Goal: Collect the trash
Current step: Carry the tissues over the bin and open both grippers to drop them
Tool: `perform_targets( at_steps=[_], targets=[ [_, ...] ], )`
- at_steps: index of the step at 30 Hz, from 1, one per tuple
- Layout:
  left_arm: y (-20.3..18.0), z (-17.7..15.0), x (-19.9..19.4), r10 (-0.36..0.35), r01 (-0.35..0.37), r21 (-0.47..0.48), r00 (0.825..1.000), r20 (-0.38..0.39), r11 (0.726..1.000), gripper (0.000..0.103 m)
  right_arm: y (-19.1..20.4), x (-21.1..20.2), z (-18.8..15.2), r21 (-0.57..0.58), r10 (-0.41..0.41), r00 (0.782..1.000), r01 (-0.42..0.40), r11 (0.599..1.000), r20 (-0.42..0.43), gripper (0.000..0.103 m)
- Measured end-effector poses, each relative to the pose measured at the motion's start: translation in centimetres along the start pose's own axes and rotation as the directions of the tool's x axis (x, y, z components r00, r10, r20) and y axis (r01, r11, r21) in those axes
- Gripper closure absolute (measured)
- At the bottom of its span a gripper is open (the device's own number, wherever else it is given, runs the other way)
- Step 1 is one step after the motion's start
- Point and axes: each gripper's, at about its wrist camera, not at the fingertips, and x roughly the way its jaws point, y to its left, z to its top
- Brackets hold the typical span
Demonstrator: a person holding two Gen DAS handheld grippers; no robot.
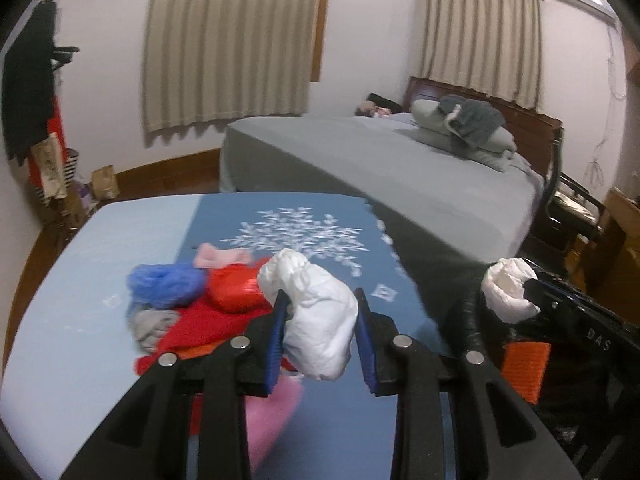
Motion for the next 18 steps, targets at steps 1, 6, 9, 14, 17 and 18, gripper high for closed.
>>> perform_targets(
  at_steps=[1, 6, 9, 14, 17, 18],
  targets=[
    [-0.6, 0.0, 0.1, -0.010, 0.010, 0.008, 1.000, 0.001, 1.000, 0.071, -0.6, -0.4, -0.1, 0.004, -0.011, 1.000, 0.011, 1.000, 0.003, 0.087],
    [-3.9, 0.1, 0.5, -0.073, 0.073, 0.046, 0.997, -0.005, 0.996, 0.071, -3.3, -2.1, -0.4, 0.032, -0.063, 0.998, 0.062, 0.998, 0.018, 0.087],
    [-6.0, 0.2, 0.9, -0.106, 0.106, 0.075, 0.994, -0.012, 0.992, 0.071, -5.2, -3.0, -0.5, 0.056, -0.101, 0.994, 0.100, 0.993, 0.027, 0.087],
    [-9.3, 0.4, 1.4, -0.165, 0.166, 0.114, 0.986, -0.023, 0.979, 0.071, -8.0, -4.3, -0.8, 0.100, -0.159, 0.987, 0.155, 0.983, 0.035, 0.087],
    [-11.0, 0.5, 1.6, -0.198, 0.200, 0.128, 0.980, -0.031, 0.971, 0.071, -9.7, -4.8, -1.1, 0.124, -0.197, 0.980, 0.191, 0.974, 0.035, 0.087],
    [-11.8, 0.5, 1.8, -0.209, 0.212, 0.136, 0.977, -0.035, 0.968, 0.071, -10.1, -5.0, -1.2, 0.132, -0.208, 0.977, 0.202, 0.970, 0.035, 0.087]
  ],
)
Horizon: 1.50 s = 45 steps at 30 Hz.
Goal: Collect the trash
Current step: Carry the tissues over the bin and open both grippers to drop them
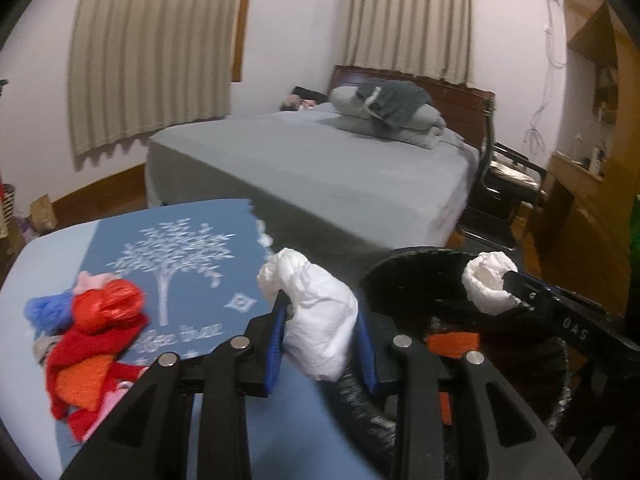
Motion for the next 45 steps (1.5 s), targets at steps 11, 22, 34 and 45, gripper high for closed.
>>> perform_targets(
  at_steps=[11, 22, 34, 45],
  targets=[
    [-5.9, 0.8, 3.6, -0.124, 0.128, 0.075, 0.991, -0.053, 0.989, 0.071, -4.0, 0.7, -0.2, 0.056, -0.079, 0.997, 0.080, 0.995, -0.013, 0.087],
    [-5.9, 0.0, 3.5, -0.154, 0.157, 0.047, 0.986, -0.072, 0.986, 0.023, -6.0, -0.1, -0.3, 0.105, -0.174, 0.984, 0.170, 0.980, 0.030, 0.032],
    [1.4, 0.0, 1.3, 0.036, -0.037, -0.028, 0.999, -0.007, 0.999, 0.007, -1.4, 0.6, -0.3, 0.038, -0.148, 0.988, 0.147, 0.988, 0.051, 0.007],
    [10.9, -0.7, -2.3, 0.232, -0.228, -0.084, 0.972, 0.044, 0.970, 0.007, 8.9, 3.4, -0.4, -0.100, 0.036, 0.999, -0.032, 0.994, 0.030, 0.007]
  ],
)
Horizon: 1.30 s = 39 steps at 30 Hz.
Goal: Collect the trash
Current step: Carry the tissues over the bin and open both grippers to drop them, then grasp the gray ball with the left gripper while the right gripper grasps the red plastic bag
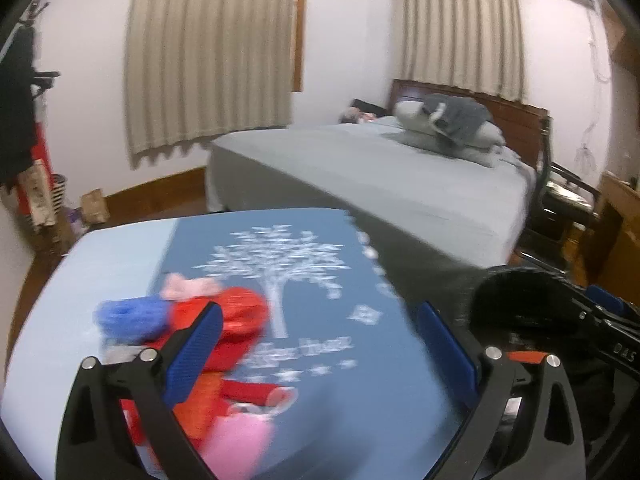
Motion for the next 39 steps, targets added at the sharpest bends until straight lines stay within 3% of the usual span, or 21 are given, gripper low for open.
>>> perform_targets(
  at_steps=[7, 15, 20, 29, 31, 33, 39],
  targets=[
    [7.3, -1.1, -0.7, 0.130, -0.130, -0.067, 0.991, -0.005, 0.989, 0.009, 5.6, 2.1, -0.2, -0.064, 0.078, 0.996, -0.080, 0.995, -0.033, 0.007],
    [13.2, -3.1, 0.3, 0.219, -0.226, -0.126, 0.974, -0.063, 0.966, 0.017, 9.3, 4.1, -0.8, -0.116, 0.107, 0.993, -0.113, 0.987, -0.054, 0.007],
    [15.1, -4.3, 1.5, 0.213, -0.230, -0.149, 0.969, -0.121, 0.962, 0.029, 10.9, 5.3, -1.3, -0.141, 0.119, 0.990, -0.129, 0.982, -0.074, 0.007],
    [15.8, -5.7, 3.4, 0.141, -0.176, -0.177, 0.971, -0.193, 0.968, 0.046, 12.6, 6.4, -2.1, -0.170, 0.131, 0.986, -0.148, 0.974, -0.106, 0.007],
    [15.9, -5.8, 3.7, 0.126, -0.164, -0.183, 0.972, -0.200, 0.969, 0.052, 12.9, 6.5, -2.2, -0.174, 0.134, 0.985, -0.152, 0.973, -0.108, 0.007],
    [16.2, -5.9, 3.8, 0.124, -0.163, -0.188, 0.971, -0.205, 0.968, 0.065, 13.3, 6.7, -2.3, -0.177, 0.139, 0.984, -0.158, 0.971, -0.115, 0.007],
    [16.8, -5.6, 2.7, 0.120, -0.156, -0.204, 0.977, -0.176, 0.966, 0.067, 14.7, 7.0, -2.2, -0.188, 0.166, 0.979, -0.186, 0.964, -0.120, 0.007]
  ],
)
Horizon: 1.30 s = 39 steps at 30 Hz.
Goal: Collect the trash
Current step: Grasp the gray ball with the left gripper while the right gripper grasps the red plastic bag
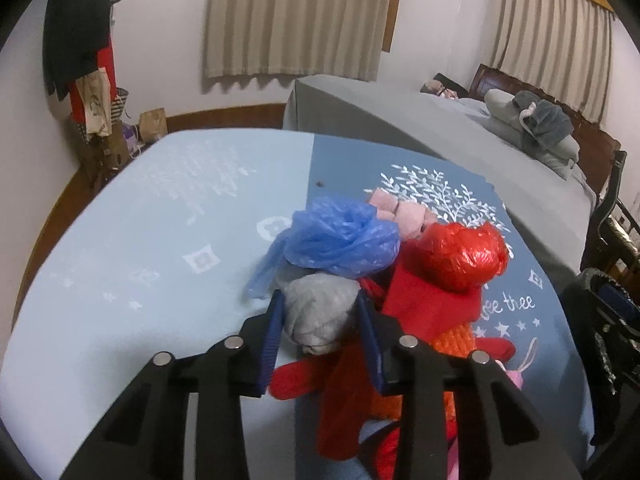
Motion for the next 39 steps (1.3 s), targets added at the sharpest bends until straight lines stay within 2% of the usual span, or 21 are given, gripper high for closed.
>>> perform_targets(
  at_steps=[13, 19, 25, 26, 27, 29, 31, 33, 35, 39],
  targets=[
    [1.5, 1.5, -3.3, 0.036, -0.033, -0.029, 0.993, 0.109, 0.999, 0.067, 4.6, 1.6, 2.1, -0.038, 0.094, 0.995, -0.093, 0.995, 0.018, 0.007],
    [2.0, 1.8, -3.2, 0.065, -0.061, -0.036, 0.991, 0.114, 0.997, 0.067, 7.0, 2.9, 2.7, -0.068, 0.122, 0.992, -0.120, 0.990, 0.013, 0.007],
    [2.7, 2.1, -3.3, 0.067, -0.061, -0.049, 0.991, 0.118, 0.997, 0.067, 8.9, 4.7, 2.8, -0.111, 0.128, 0.991, -0.131, 0.985, -0.030, 0.008],
    [2.8, 2.1, -3.3, 0.068, -0.062, -0.049, 0.991, 0.118, 0.997, 0.067, 9.0, 4.9, 2.6, -0.113, 0.131, 0.991, -0.134, 0.984, -0.039, 0.013],
    [2.8, 2.2, -3.3, 0.069, -0.063, -0.051, 0.991, 0.118, 0.997, 0.067, 9.1, 5.2, 2.5, -0.116, 0.137, 0.989, -0.142, 0.983, -0.055, 0.023],
    [2.9, 2.2, -3.3, 0.068, -0.062, -0.057, 0.991, 0.118, 0.996, 0.067, 9.3, 5.8, 2.2, -0.119, 0.150, 0.985, -0.160, 0.980, -0.089, 0.030],
    [2.9, 2.2, -3.4, 0.068, -0.062, -0.060, 0.991, 0.118, 0.996, 0.067, 9.4, 5.9, 2.0, -0.123, 0.168, 0.980, -0.181, 0.976, -0.106, 0.046],
    [2.8, 2.2, -3.4, 0.070, -0.063, -0.059, 0.990, 0.119, 0.996, 0.067, 9.5, 5.8, 1.9, -0.124, 0.192, 0.974, -0.206, 0.971, -0.117, 0.057],
    [2.9, 2.2, -3.5, 0.071, -0.063, -0.062, 0.990, 0.119, 0.996, 0.067, 9.3, 5.3, 2.2, -0.116, 0.214, 0.970, -0.227, 0.967, -0.119, 0.061],
    [2.5, 2.3, -4.2, 0.074, -0.066, -0.058, 0.988, 0.136, 0.996, 0.067, 8.5, 3.7, 3.0, -0.100, 0.227, 0.971, -0.234, 0.967, -0.079, 0.062]
  ],
)
